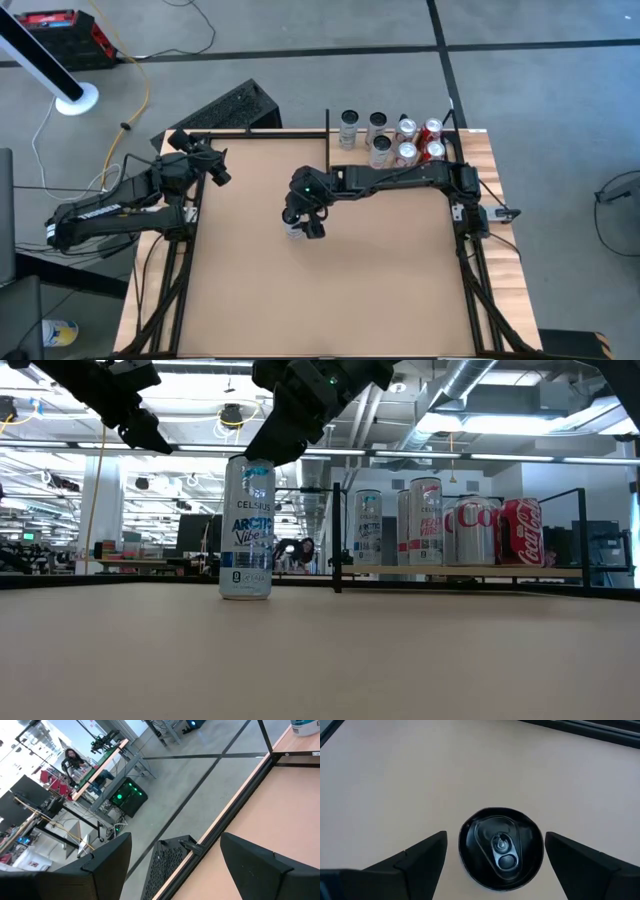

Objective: Place canned beverage on shelf
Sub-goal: Put the white and blue soda can on the shelf and align it with the other white and blue soda can

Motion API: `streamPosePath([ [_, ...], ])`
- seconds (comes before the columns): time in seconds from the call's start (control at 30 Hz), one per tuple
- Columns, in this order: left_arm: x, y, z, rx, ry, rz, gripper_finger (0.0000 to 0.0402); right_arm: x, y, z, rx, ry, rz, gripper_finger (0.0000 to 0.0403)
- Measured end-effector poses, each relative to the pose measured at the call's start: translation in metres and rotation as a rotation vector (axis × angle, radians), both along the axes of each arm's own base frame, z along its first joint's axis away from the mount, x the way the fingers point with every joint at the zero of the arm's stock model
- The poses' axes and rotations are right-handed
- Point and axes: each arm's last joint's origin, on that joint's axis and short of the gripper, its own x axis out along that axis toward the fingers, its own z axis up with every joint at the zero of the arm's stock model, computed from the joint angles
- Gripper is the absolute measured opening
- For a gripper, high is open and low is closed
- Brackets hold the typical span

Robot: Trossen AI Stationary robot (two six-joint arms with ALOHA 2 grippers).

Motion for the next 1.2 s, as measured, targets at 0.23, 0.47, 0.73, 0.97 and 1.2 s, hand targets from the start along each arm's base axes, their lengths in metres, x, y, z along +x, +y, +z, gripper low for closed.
streamPosePath([
  [0.23, 0.0, 0.0, 0.0, 0.0, 0.0, 0.0, 0.0291, 0.0, 0.005, 0.0, -0.006, -0.002, 0.005, 0.0353],
  [0.47, 0.0, 0.0, 0.0, 0.0, 0.0, 0.0, 0.0291, 0.0, 0.005, 0.0, -0.006, 0.001, 0.005, 0.0336],
  [0.73, 0.0, 0.0, 0.0, 0.0, 0.0, 0.0, 0.0291, -0.001, 0.003, -0.002, -0.069, 0.03, -0.059, 0.0327],
  [0.97, 0.0, 0.0, 0.0, 0.0, 0.0, -0.001, 0.0291, -0.002, 0.005, -0.011, -0.07, 0.027, -0.054, 0.0307],
  [1.2, 0.0, 0.0, 0.0, 0.0, 0.0, 0.0, 0.0291, -0.001, 0.005, -0.01, -0.071, 0.01, -0.052, 0.029],
])
